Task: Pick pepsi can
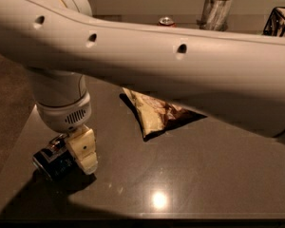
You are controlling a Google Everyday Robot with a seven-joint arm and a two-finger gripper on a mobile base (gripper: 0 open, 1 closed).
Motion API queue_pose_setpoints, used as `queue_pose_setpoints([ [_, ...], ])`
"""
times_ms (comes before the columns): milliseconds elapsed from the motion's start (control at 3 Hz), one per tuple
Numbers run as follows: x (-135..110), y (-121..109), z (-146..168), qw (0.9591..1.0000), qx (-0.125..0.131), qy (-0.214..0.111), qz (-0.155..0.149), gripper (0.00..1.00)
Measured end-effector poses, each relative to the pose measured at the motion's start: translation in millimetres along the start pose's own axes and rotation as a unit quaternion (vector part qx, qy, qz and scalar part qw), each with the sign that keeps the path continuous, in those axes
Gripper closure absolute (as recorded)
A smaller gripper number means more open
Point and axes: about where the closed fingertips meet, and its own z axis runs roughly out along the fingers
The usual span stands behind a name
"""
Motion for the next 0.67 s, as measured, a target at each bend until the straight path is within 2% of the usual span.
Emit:
queue_pose_setpoints([
  [667,7.7,-3.9,-3.6,0.9998,-0.008,-0.007,0.018,0.64],
])
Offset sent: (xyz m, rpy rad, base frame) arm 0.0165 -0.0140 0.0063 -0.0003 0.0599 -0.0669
